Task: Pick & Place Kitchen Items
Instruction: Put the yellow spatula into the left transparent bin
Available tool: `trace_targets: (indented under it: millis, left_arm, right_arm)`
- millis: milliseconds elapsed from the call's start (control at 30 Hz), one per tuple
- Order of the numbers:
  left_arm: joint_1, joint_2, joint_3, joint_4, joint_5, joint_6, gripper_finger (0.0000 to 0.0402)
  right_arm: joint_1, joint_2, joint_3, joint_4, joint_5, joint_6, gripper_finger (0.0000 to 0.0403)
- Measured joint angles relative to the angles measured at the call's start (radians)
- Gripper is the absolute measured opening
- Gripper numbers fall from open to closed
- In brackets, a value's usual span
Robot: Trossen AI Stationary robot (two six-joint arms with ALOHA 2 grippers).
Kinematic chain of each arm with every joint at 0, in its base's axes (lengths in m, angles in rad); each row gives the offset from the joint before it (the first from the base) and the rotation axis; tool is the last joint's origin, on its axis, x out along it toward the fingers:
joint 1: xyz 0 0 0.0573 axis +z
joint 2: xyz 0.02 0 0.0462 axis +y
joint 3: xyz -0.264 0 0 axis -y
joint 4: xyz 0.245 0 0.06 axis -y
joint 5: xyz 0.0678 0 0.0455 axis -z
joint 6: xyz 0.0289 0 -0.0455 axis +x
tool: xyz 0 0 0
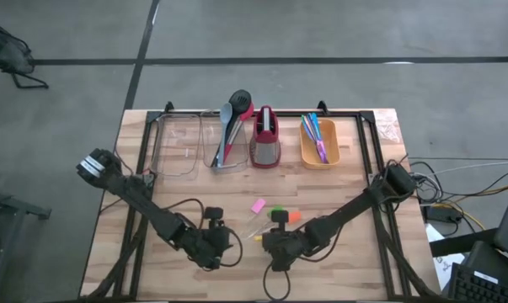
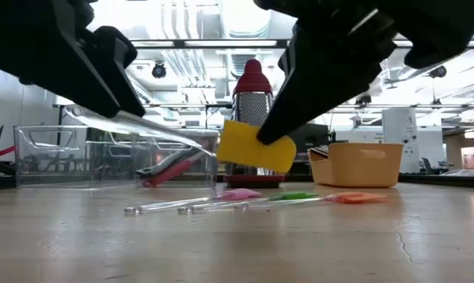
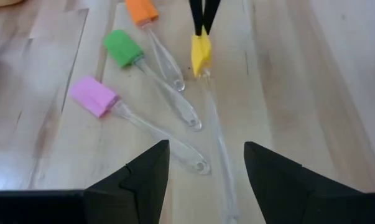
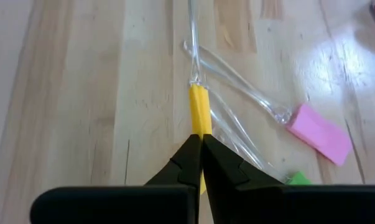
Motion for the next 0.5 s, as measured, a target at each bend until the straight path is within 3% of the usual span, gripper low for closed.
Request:
trace_targets:
  millis: [500]
  left_arm:
    - [0.009,0.055,0.0,-0.021,0.0,-0.05,0.0211]
  right_arm:
    - [0.0,0.001,0.001,0.001,0.002,0.0,0.0008]
